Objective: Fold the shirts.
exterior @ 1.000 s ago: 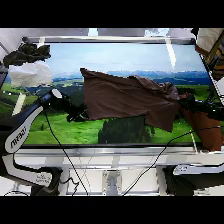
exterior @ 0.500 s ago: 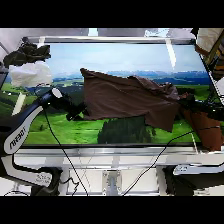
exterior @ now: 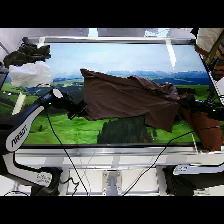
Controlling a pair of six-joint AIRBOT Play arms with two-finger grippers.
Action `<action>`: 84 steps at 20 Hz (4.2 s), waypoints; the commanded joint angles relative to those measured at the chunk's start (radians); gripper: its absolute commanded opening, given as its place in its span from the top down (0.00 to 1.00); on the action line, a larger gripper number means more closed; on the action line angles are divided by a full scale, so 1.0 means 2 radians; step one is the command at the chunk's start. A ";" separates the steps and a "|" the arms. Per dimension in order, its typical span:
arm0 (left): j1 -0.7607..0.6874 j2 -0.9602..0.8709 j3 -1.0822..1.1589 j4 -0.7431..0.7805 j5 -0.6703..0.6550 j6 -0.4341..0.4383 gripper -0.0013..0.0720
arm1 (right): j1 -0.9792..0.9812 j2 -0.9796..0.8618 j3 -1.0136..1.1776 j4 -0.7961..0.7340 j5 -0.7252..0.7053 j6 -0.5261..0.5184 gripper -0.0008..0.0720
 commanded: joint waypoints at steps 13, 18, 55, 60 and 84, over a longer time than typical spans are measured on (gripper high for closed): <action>0.001 0.215 0.073 -0.785 0.076 0.608 0.97 | -0.095 0.278 0.051 0.187 0.167 -0.010 0.94; -0.001 0.400 0.130 -0.737 0.288 0.815 0.97 | -0.149 0.389 0.185 0.233 0.140 0.004 0.94; 0.051 -0.018 0.290 0.205 0.276 0.065 0.97 | 0.212 -0.119 0.371 -0.145 -0.255 0.150 0.95; 0.030 -0.037 0.292 0.205 0.151 0.066 0.97 | 0.222 -0.132 0.371 -0.152 -0.151 0.142 0.94; 0.000 0.030 0.290 0.324 -0.004 0.050 0.16 | 0.220 -0.093 0.365 -0.437 0.057 0.239 0.48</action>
